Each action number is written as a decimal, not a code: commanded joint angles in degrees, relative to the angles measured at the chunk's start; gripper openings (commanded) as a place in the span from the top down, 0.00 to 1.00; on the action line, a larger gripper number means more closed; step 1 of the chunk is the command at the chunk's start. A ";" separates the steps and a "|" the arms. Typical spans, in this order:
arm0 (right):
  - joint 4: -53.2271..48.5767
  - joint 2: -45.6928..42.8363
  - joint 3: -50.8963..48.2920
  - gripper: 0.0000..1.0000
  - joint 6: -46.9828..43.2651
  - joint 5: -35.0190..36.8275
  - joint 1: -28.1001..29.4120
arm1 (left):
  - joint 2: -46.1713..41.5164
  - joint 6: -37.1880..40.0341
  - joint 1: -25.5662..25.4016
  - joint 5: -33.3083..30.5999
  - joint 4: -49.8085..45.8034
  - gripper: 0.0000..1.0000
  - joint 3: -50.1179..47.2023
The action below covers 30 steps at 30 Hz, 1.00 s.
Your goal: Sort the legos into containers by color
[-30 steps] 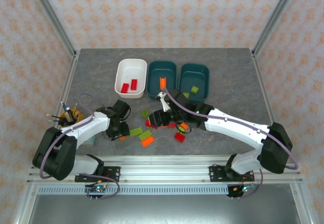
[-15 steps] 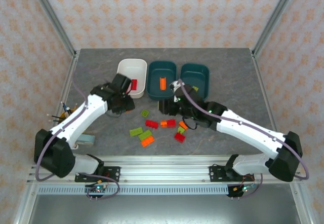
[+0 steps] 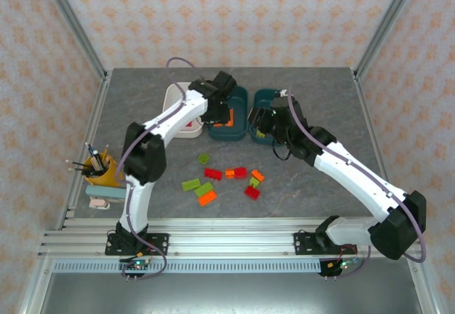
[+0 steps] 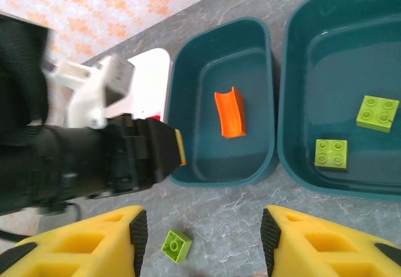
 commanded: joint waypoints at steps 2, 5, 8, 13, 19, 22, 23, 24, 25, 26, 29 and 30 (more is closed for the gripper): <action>-1.55 -0.19 1.08 0.47 2.65 -1.58 -0.95 | 6.27 1.70 0.24 -3.77 -6.71 0.73 8.44; -2.32 -0.81 0.22 0.47 2.69 -1.80 -1.30 | 9.94 2.01 0.22 -5.17 -8.21 0.73 12.51; -2.79 -1.43 -0.84 0.47 3.24 -2.09 -1.62 | 12.70 2.02 0.22 -6.64 -9.69 0.72 14.31; -3.49 -1.17 -1.77 0.47 3.85 -2.73 -1.93 | 14.81 2.01 0.21 -6.86 -9.75 0.69 14.21; -5.94 -0.19 -1.60 0.47 4.40 -3.06 -1.96 | 14.97 2.00 0.18 -5.30 -9.21 0.53 14.88; -9.14 0.15 -1.59 0.47 5.38 -2.93 -2.09 | 14.36 2.01 -0.03 -5.27 -9.69 0.45 15.72; -10.28 0.17 -1.73 0.47 5.90 -3.05 -2.10 | 13.96 2.01 -0.01 -5.31 -9.74 0.43 15.81; -11.15 0.22 -1.97 0.47 6.47 -3.12 -2.10 | 13.53 2.01 -0.02 -5.35 -9.74 0.42 15.81; -12.25 0.15 -2.25 0.47 7.48 -3.15 -2.10 | 12.92 2.01 -0.02 -5.44 -9.82 0.42 15.89; -13.29 0.13 -2.69 0.47 8.84 -3.14 -2.10 | 12.22 2.01 -0.05 -5.57 -9.90 0.41 16.03; -15.32 0.09 -3.82 0.45 13.01 -3.66 -2.10 | 9.32 1.59 -0.26 -5.58 -10.01 0.37 16.81; -15.71 0.25 -4.26 0.44 14.43 -3.89 -2.10 | 8.15 1.17 -0.32 -5.26 -9.96 0.36 17.03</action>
